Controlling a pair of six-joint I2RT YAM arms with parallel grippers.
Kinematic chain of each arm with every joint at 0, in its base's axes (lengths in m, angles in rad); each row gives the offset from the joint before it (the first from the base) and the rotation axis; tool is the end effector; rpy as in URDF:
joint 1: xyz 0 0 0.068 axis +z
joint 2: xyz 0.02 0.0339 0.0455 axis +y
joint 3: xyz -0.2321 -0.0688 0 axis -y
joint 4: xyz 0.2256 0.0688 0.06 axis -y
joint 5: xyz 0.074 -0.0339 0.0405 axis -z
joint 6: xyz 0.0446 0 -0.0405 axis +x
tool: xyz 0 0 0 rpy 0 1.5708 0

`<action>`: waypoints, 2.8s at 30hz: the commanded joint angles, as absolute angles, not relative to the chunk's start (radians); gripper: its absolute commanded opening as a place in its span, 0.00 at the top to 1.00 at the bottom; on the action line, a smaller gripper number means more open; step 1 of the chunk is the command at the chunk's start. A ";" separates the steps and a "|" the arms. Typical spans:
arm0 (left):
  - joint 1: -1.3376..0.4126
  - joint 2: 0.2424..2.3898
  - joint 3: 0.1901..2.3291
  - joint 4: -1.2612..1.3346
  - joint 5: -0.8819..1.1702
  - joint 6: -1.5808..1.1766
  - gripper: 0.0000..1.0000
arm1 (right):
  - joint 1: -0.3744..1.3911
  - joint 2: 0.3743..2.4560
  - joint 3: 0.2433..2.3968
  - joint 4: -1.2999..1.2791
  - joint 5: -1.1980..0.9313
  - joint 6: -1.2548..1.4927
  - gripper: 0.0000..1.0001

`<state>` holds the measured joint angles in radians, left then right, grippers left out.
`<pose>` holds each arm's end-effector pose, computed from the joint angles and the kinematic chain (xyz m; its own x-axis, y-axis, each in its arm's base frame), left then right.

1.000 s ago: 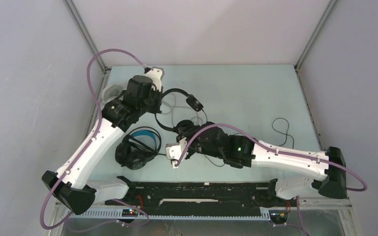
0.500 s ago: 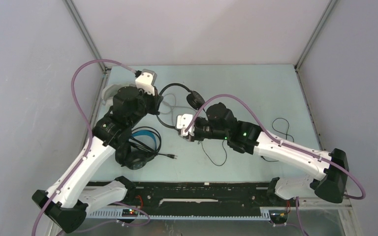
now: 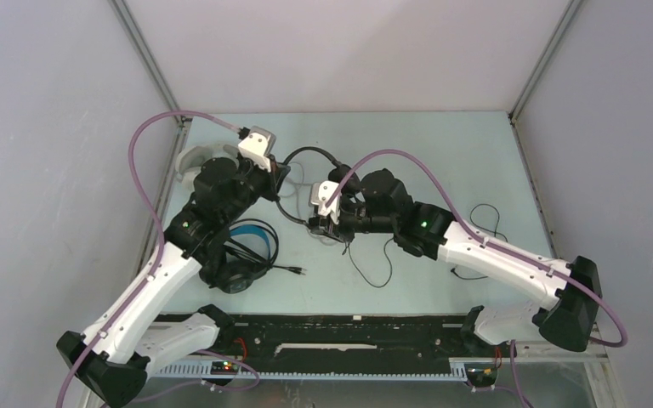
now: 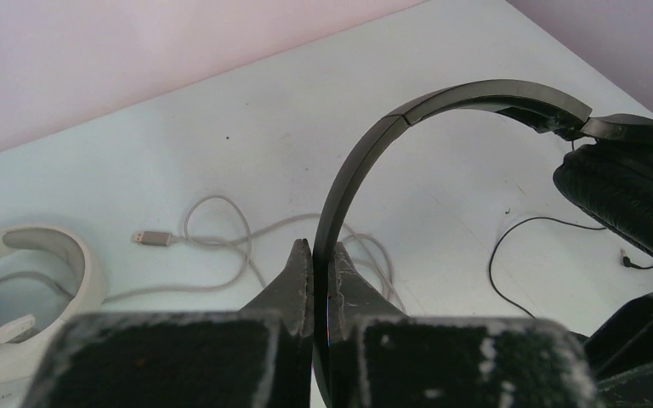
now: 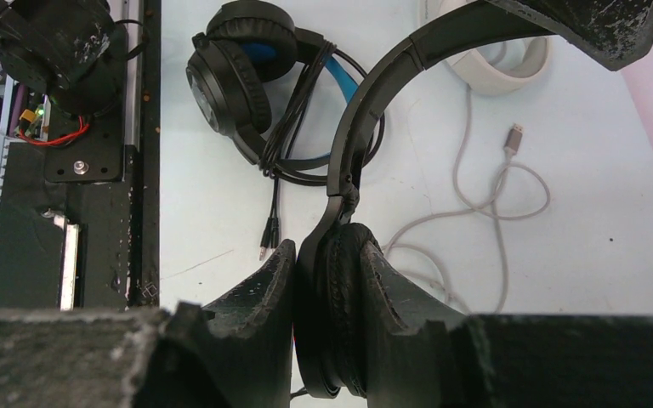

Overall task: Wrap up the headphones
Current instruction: Wrap the headphones cable around the headphones.

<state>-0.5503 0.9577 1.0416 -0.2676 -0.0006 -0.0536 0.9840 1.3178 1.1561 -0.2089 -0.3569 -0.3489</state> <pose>0.1899 -0.1165 0.3604 -0.1835 0.0497 -0.9818 0.5133 0.8566 -0.0526 0.1543 0.2602 0.3192 0.1399 -0.3681 -0.9192 -0.9712 0.1296 -0.1997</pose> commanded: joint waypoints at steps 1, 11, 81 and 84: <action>-0.560 0.918 1.020 -0.133 0.093 -0.076 1.00 | 0.963 1.339 1.204 -0.183 -0.356 -0.326 0.86; -0.560 1.024 1.155 -0.325 0.051 -0.099 1.00 | 1.011 1.355 1.205 -0.206 -0.259 -0.457 0.88; -0.521 1.032 1.434 -0.583 0.134 -0.277 1.00 | 0.782 1.204 0.306 1.040 -0.497 -0.107 0.50; -0.510 1.027 1.421 -0.557 0.202 -0.299 1.00 | 0.780 1.221 0.282 1.100 -0.485 -0.080 0.66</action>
<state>-0.5270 1.0645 1.3693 -0.6567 0.0914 -0.2359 0.7845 1.2053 0.3038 0.9337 -0.4973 -0.1322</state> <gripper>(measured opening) 0.025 0.431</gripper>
